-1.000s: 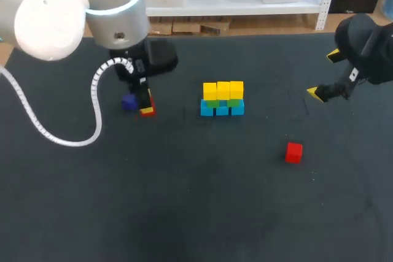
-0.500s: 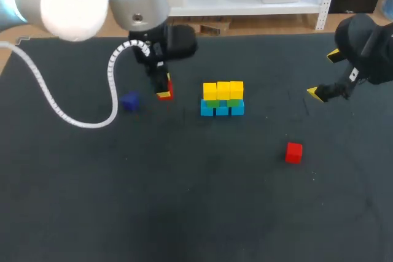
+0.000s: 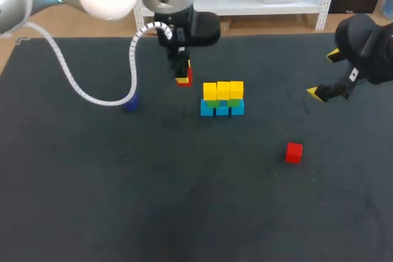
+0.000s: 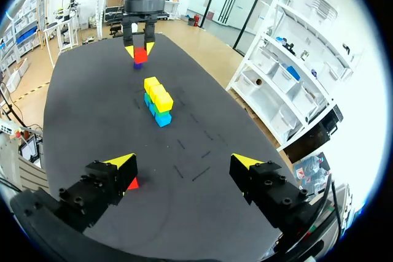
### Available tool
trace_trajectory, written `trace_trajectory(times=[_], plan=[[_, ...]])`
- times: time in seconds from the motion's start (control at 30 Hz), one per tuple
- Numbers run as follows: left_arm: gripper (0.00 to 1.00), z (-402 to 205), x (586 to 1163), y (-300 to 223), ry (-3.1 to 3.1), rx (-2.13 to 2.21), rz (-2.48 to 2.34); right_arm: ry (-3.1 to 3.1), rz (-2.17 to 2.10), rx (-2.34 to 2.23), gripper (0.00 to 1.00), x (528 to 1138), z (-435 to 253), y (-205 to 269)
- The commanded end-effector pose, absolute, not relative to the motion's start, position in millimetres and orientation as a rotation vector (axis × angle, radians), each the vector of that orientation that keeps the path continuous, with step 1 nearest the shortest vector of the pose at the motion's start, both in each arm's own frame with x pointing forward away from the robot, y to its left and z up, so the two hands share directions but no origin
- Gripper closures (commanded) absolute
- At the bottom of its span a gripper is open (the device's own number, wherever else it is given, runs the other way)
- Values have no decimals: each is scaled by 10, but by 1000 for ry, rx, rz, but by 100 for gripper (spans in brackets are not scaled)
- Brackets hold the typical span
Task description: Place the blue cubes, place green cubes on the blue cubes, place the yellow cubes on the green cubes, then place the red cubes on the yellow cubes, and place purple cube on the red cubes.
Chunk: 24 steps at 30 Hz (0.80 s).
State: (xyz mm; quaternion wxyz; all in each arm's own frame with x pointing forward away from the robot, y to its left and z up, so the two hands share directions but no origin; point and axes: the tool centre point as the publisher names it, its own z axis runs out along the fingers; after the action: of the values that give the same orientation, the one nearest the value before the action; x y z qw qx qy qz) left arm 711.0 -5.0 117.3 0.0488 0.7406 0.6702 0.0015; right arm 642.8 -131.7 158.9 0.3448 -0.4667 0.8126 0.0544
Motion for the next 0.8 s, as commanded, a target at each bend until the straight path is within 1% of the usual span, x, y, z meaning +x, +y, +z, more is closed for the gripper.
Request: trace_trajectory(times=[0.03, 0.43, 0.8], plan=[[100, 1173, 7232, -169, 2059, 2297, -13, 2072, -40, -1105, 0, 6412, 1558, -1300], [100, 1043, 7279, -468, 2054, 2310, -106, 2072, -40, -1105, 0, 6412, 1558, -1300], [100, 1060, 7233, -596, 2053, 2297, -125, 2072, -40, -1105, 0, 6412, 1558, -1300]])
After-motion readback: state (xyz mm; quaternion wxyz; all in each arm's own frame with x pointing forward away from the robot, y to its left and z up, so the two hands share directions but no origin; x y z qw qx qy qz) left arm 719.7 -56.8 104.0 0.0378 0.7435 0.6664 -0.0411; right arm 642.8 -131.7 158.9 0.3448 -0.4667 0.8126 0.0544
